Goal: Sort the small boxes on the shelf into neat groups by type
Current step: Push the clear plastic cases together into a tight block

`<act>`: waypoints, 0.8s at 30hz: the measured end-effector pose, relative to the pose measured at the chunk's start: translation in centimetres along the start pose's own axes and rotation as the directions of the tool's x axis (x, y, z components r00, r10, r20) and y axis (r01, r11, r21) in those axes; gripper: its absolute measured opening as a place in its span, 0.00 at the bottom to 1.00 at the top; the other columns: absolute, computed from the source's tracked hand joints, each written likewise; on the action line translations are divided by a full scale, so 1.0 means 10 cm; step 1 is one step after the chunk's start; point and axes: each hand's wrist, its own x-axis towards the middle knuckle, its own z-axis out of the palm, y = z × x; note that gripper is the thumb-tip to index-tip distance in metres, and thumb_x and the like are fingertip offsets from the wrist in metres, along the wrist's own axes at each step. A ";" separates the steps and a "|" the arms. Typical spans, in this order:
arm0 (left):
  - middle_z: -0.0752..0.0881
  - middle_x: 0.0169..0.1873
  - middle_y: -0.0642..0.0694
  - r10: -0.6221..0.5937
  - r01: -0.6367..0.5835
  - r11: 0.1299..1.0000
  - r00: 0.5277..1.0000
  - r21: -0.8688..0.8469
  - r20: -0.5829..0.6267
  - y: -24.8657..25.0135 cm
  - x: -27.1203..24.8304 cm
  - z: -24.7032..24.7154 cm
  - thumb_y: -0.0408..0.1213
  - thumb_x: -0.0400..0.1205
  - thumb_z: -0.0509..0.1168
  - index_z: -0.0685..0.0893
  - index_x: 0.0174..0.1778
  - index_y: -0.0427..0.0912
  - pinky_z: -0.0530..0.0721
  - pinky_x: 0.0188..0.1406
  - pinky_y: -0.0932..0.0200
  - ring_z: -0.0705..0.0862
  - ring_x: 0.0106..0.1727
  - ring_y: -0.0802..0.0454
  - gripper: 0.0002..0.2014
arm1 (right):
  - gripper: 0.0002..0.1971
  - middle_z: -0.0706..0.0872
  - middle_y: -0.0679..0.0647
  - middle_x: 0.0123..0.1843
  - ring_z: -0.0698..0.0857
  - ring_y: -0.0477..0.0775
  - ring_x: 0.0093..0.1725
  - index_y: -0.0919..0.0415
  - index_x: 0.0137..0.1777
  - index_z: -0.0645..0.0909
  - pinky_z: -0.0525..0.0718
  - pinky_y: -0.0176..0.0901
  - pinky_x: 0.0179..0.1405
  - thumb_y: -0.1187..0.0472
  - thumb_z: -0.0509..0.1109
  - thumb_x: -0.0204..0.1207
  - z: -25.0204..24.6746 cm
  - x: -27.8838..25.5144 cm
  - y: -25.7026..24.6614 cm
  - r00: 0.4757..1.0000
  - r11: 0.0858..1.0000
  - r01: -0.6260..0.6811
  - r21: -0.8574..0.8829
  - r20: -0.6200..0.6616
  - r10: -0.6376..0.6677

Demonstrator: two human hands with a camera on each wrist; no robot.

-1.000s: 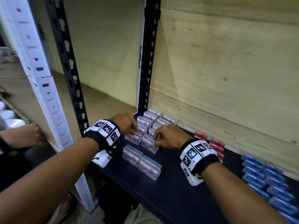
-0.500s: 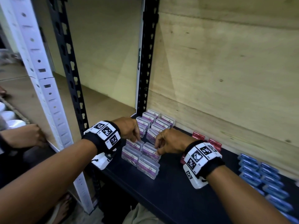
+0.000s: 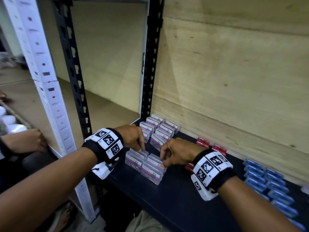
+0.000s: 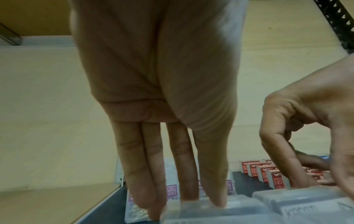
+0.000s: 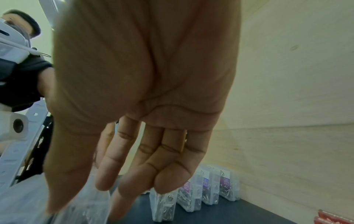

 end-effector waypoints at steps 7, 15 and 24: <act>0.90 0.50 0.59 -0.022 0.023 0.998 1.000 -0.052 0.016 -0.09 0.07 -0.06 0.42 0.78 0.75 0.91 0.55 0.53 0.80 0.59 0.62 0.85 0.50 0.63 0.10 | 0.09 0.90 0.44 0.49 0.87 0.43 0.50 0.51 0.53 0.87 0.84 0.41 0.57 0.53 0.77 0.76 -0.10 0.02 0.04 1.000 1.000 -0.010 0.010 0.024 0.009; 0.81 0.67 0.49 -0.085 0.100 0.990 0.985 0.097 -0.147 -0.26 0.37 -0.10 0.51 0.79 0.71 0.84 0.65 0.58 0.81 0.62 0.50 0.82 0.62 0.48 0.17 | 0.14 0.85 0.48 0.59 0.84 0.52 0.56 0.46 0.60 0.81 0.86 0.53 0.55 0.46 0.73 0.76 -0.21 0.37 0.17 0.949 0.974 -0.123 -0.192 -0.311 0.058; 0.82 0.70 0.50 -0.073 0.082 0.993 0.993 0.090 -0.096 -0.34 0.50 -0.12 0.46 0.82 0.69 0.84 0.68 0.55 0.75 0.60 0.59 0.81 0.66 0.50 0.17 | 0.13 0.86 0.50 0.58 0.85 0.53 0.57 0.49 0.59 0.83 0.86 0.54 0.58 0.49 0.75 0.76 -0.11 0.57 0.23 0.953 0.978 -0.147 -0.147 -0.285 0.100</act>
